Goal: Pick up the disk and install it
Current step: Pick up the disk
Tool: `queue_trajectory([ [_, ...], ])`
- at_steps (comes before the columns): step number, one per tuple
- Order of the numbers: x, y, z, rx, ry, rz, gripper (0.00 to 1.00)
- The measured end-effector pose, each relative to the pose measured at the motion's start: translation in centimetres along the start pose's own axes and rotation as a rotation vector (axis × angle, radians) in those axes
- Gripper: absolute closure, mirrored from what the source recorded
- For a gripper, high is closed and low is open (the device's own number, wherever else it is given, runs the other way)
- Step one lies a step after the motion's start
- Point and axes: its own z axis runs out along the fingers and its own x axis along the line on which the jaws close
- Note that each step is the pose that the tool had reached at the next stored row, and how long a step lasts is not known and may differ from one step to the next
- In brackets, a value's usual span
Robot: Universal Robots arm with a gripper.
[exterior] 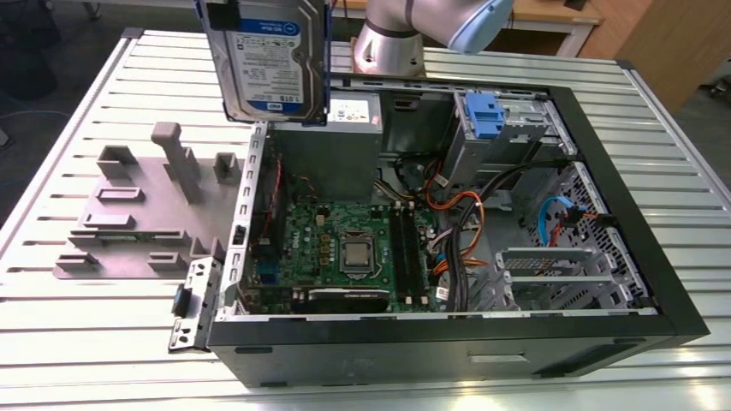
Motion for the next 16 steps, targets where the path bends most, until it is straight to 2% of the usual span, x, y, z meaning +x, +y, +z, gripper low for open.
queue_trajectory([
  [8,0.31,-0.47,0.0,0.0001,0.0023,0.001,0.64],
  [16,0.3,-0.51,0.01,0.0001,0.0024,0.001,0.64],
])
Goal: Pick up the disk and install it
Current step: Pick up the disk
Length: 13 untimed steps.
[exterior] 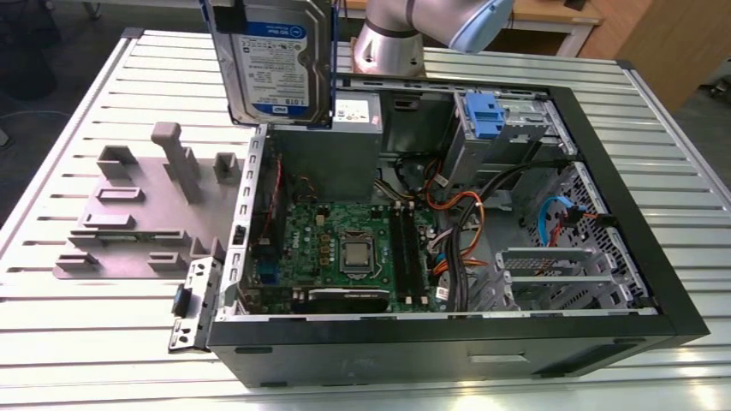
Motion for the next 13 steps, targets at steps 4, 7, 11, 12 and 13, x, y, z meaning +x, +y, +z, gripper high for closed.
queue_trajectory([
  [4,0.0,-0.07,0.03,-0.0001,0.0001,0.0,0.64],
  [7,-0.01,-0.31,0.06,0.0,0.0,0.0,0.64],
  [11,-0.04,-0.97,0.1,-0.0001,0.0001,0.0,0.64],
  [12,-0.04,-1.11,0.11,0.0,0.0,0.0,0.64],
  [13,-0.05,-1.23,0.12,-0.0001,0.0001,0.0,0.64],
])
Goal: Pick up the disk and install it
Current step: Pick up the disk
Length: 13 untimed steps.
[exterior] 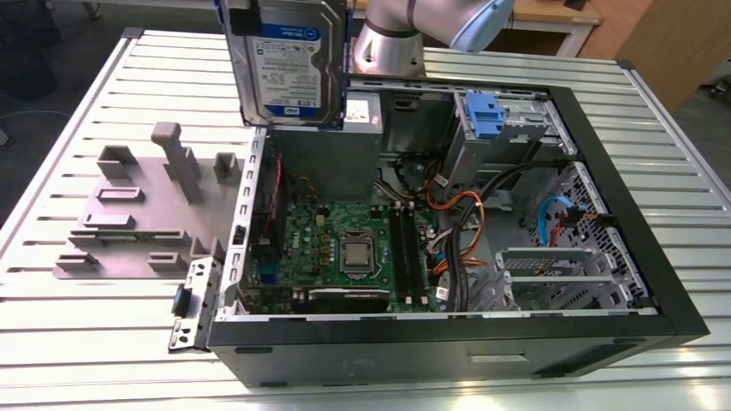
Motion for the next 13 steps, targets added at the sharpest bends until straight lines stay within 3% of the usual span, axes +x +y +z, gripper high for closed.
queue_trajectory([
  [3,0.09,-0.26,0.04,0.0,0.0,0.0,0.64],
  [10,1.56,-0.41,0.19,0.0001,-0.0001,0.0,0.64],
  [13,1.78,-0.69,0.29,0.0002,-0.0002,0.0,0.64],
])
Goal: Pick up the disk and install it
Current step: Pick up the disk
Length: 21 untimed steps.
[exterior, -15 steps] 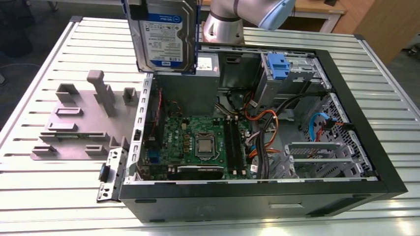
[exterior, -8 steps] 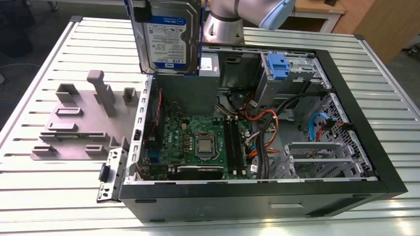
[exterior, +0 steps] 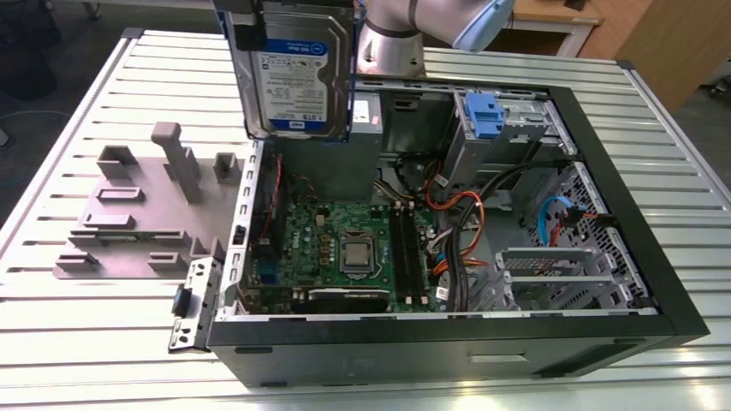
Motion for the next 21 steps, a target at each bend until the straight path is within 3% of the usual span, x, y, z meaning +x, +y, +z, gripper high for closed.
queue_trajectory([
  [8,0.0,-1.1,0.13,0.0006,0.0001,0.0,0.64],
  [21,-0.12,-4.1,0.33,0.0007,0.0001,0.0,0.64],
])
